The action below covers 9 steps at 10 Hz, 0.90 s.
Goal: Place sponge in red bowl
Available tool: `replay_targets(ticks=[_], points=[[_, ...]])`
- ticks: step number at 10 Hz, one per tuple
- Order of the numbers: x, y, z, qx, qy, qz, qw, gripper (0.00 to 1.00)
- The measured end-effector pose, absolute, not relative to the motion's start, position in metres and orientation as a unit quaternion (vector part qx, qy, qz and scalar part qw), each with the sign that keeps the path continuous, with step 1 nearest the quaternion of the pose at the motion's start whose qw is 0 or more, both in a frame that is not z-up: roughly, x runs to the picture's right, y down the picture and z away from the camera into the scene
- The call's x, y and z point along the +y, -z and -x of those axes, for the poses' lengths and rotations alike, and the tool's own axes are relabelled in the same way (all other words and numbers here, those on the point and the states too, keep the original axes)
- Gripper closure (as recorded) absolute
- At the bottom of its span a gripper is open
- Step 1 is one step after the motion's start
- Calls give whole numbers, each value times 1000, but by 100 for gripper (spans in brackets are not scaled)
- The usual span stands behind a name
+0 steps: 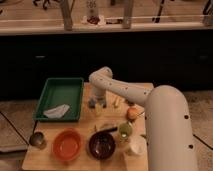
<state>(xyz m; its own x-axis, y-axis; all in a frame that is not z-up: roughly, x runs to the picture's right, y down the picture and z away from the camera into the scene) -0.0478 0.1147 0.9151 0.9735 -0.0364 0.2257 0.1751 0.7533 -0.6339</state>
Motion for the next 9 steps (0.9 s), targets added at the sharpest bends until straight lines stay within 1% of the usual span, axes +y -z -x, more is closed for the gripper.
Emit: replay_targets(ticks=[9], points=[[121,-922,45,-93,68,362,925,20]])
